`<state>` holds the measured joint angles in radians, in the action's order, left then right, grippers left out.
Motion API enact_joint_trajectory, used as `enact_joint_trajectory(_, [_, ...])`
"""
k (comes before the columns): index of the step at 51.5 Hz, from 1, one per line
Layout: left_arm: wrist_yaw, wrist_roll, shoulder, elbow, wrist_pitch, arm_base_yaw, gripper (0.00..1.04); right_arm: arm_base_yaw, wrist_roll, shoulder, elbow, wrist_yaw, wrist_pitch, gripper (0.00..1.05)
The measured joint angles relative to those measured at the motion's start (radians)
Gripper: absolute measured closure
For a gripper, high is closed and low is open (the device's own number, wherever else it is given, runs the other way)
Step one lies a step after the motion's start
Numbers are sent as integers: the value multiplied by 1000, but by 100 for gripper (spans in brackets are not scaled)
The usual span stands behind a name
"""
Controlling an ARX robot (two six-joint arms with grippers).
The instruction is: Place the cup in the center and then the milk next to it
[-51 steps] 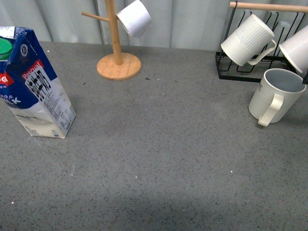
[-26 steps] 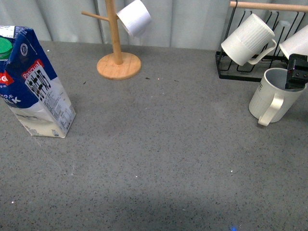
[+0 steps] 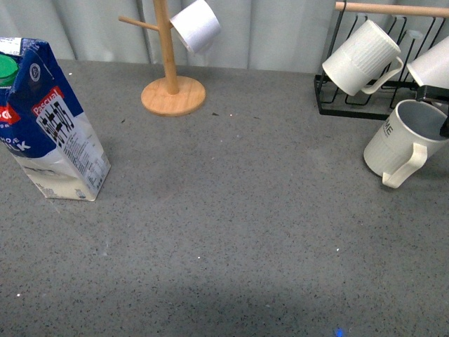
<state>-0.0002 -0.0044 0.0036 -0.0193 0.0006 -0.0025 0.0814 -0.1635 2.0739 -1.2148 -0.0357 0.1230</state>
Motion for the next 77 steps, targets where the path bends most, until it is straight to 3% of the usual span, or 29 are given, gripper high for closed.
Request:
enact_joint_trajectory(4, [0,0,0,0,0,0,7,0,-6,0,-13,9,8,104])
enact_joint_trajectory(10, [0,0,0,0,0,0,7,-7,-11,-2,-30,13,42,104])
enact_joint_trajectory(18, [0,0,0,0,0,0,7,-31,-16,-23,-31,115,112,104])
enact_joint_trajectory(29, [0,0,0,0,0,0,7,-157,-8,-37,-35,166,148,104])
enact_joint_trajectory(64, [0,0,0,0,0,0,7,-398,9,78,-213,139,219,104])
enact_joint_trajectory(77, [0,0,0,0,0,0,7,-409,17,96,-214,140,195,104])
